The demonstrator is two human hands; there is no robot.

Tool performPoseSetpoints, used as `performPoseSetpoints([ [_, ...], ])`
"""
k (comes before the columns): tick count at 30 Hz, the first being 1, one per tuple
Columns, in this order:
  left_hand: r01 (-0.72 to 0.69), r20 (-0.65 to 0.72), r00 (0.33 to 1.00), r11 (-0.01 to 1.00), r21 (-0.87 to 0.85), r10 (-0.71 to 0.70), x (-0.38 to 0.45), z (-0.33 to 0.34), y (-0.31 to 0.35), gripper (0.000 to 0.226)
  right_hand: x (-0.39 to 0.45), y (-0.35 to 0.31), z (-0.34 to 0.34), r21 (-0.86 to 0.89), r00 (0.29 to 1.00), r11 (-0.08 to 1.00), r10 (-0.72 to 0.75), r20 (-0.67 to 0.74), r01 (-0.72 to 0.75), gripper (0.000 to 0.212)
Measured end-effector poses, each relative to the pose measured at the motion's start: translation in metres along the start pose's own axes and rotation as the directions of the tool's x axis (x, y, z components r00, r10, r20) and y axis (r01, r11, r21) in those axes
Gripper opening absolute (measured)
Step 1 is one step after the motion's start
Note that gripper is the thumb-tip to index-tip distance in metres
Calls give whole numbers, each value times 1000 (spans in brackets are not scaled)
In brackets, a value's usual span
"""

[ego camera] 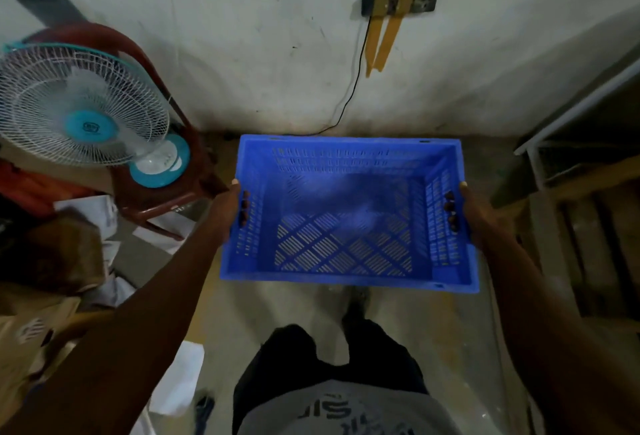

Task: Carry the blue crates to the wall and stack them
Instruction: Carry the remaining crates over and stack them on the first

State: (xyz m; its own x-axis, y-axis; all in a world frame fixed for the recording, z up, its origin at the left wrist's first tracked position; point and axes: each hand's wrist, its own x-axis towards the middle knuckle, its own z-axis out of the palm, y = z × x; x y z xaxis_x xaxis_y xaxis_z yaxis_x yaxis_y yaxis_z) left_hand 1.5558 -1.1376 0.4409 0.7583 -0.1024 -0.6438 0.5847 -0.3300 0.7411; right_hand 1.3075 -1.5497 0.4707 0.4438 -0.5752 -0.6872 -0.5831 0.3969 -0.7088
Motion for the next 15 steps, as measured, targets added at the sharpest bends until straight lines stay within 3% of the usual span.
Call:
performPoseSetpoints([
  [8,35,-45,998,998,50,-33,106,52,43,39,136,-41,32,-18,994,995,101,49,-100,41],
  [15,100,-24,995,988,115,-98,246,84,26,41,254,-37,78,-20,991,991,133,6,-133,39],
])
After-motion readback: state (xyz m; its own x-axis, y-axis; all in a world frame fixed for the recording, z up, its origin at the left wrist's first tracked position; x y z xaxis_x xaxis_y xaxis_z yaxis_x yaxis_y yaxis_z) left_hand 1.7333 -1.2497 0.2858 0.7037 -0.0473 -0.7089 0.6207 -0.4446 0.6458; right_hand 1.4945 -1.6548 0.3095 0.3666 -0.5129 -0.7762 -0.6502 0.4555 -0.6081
